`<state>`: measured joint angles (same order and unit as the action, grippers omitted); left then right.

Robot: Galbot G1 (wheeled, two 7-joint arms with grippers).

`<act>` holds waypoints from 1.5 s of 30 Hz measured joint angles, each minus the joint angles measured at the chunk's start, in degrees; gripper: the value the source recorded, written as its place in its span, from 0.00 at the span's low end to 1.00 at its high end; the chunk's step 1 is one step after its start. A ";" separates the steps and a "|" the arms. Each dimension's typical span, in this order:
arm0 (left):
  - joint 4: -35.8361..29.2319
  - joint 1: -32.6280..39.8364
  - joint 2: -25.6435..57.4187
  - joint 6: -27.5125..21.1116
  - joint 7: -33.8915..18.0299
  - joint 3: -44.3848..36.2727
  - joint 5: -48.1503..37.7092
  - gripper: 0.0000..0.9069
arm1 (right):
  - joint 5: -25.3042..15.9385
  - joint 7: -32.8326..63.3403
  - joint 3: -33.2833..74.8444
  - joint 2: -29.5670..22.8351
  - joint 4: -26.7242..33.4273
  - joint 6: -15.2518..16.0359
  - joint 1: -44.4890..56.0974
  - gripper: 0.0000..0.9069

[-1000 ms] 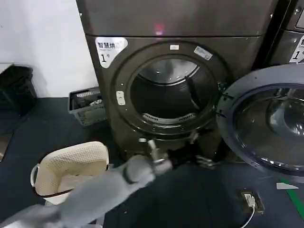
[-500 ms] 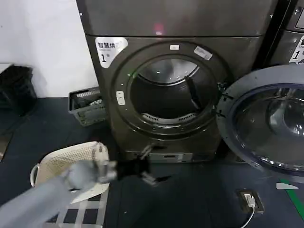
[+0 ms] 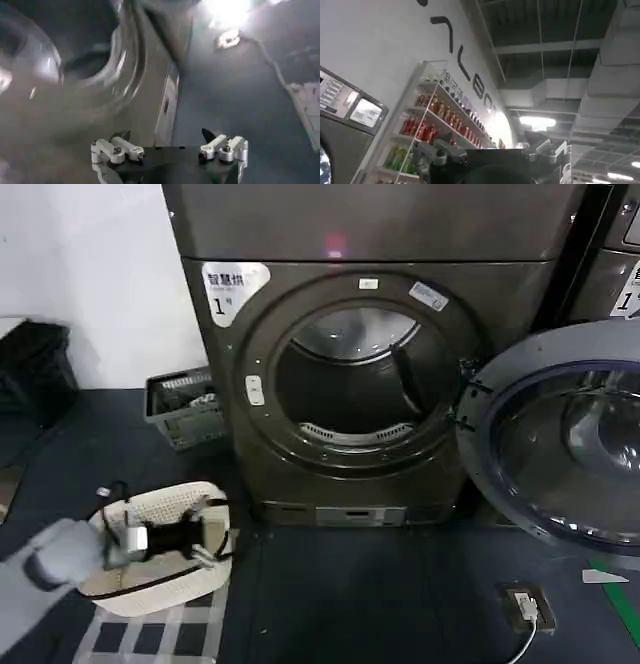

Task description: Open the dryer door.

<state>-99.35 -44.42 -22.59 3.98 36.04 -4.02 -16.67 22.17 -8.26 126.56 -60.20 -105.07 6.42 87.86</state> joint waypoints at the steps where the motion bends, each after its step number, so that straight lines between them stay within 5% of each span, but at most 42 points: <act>1: 0.46 -0.51 0.72 -1.59 -0.31 0.67 0.70 1.00 | -0.02 0.00 0.07 0.03 0.00 0.00 0.02 1.00; 12: 4.95 -2.72 5.27 -13.23 -0.33 2.65 3.67 1.00 | 0.17 0.11 -0.49 -1.18 -1.53 -0.12 0.50 1.00; 45: 9.79 2.28 6.29 -17.47 -1.12 -4.40 10.81 1.00 | -0.23 0.04 -1.03 -1.78 -3.47 -0.03 -0.60 1.00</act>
<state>-89.56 -42.14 -16.30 -13.49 34.92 -8.41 -5.86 21.95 -8.22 125.53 -61.97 -108.54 6.39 87.26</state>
